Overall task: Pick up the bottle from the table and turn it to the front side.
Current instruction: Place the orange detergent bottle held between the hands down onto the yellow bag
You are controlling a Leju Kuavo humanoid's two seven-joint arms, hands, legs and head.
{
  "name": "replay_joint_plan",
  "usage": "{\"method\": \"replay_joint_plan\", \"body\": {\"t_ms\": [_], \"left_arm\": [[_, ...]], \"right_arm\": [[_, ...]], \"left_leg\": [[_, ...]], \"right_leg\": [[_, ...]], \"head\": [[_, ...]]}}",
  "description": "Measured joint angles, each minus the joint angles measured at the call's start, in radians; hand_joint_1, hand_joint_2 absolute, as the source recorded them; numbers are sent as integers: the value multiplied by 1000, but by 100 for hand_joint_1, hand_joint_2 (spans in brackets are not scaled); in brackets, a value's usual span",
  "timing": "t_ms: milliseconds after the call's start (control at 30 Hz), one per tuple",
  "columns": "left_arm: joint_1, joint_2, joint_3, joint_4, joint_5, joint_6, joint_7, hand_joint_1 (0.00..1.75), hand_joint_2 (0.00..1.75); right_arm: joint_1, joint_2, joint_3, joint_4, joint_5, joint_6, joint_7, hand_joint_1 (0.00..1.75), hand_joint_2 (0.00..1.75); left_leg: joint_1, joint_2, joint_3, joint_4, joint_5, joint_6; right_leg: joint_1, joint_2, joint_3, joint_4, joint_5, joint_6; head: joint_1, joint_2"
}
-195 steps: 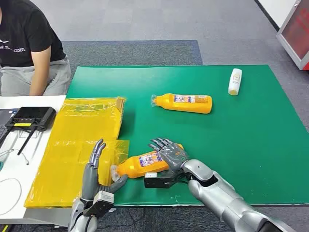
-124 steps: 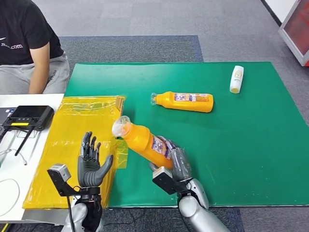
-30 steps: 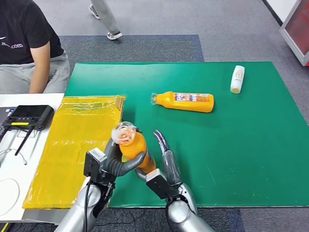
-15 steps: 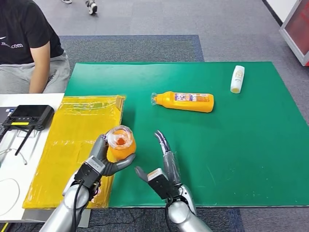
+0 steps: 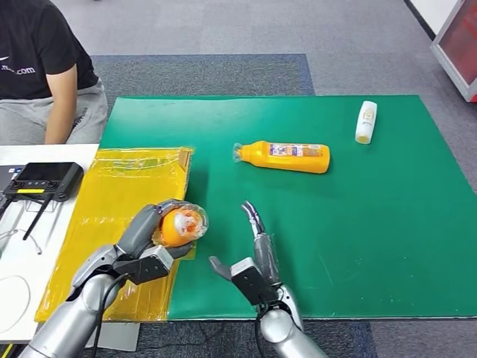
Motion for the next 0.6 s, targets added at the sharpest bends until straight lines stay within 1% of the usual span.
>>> {"method": "replay_joint_plan", "body": {"t_ms": [100,200,400,600], "left_arm": [[-25,18,-9,27,-19,-1,10,175,175],[-46,27,-13,59,-21,-1,15,175,175],[-77,26,-23,114,-29,6,25,175,175],[-102,23,-37,158,-28,-7,25,175,175]], "right_arm": [[0,2,-8,6,0,-1,-1,0,175],[0,3,-14,12,0,-1,-3,0,175],[0,4,-20,24,0,-2,-4,0,175],[0,5,-27,38,0,-3,-4,0,175]], "left_leg": [[0,0,1,0,0,0],[0,0,1,0,0,-1],[1,0,2,0,2,-3],[1,0,4,0,2,-4]], "right_leg": [[0,0,0,0,0,0],[0,0,1,0,1,-1],[0,0,1,0,2,-3],[0,0,2,1,3,-5]], "head": [[0,0],[0,0],[0,0],[0,0]]}}
